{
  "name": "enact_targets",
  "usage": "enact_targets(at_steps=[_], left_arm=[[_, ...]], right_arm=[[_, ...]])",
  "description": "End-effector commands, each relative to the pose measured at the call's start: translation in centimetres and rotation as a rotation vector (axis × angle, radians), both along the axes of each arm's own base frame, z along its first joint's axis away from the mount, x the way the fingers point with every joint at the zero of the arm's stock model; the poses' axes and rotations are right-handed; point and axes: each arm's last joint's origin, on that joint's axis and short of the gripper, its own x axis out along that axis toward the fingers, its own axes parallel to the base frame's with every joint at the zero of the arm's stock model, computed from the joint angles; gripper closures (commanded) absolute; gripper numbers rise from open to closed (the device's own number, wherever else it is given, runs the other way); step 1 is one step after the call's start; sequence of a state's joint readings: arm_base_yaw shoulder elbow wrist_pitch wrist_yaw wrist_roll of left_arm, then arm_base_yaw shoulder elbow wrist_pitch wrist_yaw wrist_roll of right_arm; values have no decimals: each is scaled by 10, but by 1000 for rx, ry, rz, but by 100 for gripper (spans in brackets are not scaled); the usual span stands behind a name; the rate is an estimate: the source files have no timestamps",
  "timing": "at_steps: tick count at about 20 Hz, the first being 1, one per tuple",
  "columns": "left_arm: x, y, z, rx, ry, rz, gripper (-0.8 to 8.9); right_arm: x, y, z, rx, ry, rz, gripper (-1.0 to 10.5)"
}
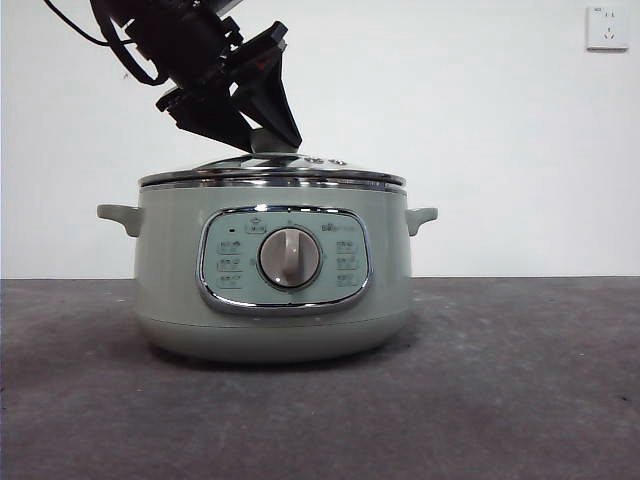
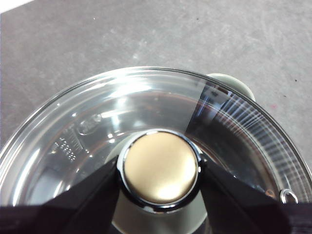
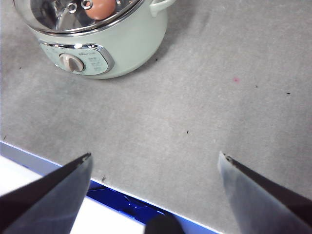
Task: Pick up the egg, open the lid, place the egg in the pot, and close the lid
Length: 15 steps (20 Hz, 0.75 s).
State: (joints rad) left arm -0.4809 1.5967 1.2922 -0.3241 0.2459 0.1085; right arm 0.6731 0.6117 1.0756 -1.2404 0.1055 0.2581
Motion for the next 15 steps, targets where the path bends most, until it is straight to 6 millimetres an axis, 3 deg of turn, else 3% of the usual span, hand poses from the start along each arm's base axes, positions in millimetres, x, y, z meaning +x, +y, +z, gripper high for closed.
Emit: enact_targets(at_steps=[1, 15], left_arm=[[0, -3, 4, -7, -15, -26, 822], [-3, -2, -1, 33, 31, -39, 798]], right_arm=[[0, 0, -2, -2, -2, -2, 510], [0, 0, -2, -2, -2, -2, 510]])
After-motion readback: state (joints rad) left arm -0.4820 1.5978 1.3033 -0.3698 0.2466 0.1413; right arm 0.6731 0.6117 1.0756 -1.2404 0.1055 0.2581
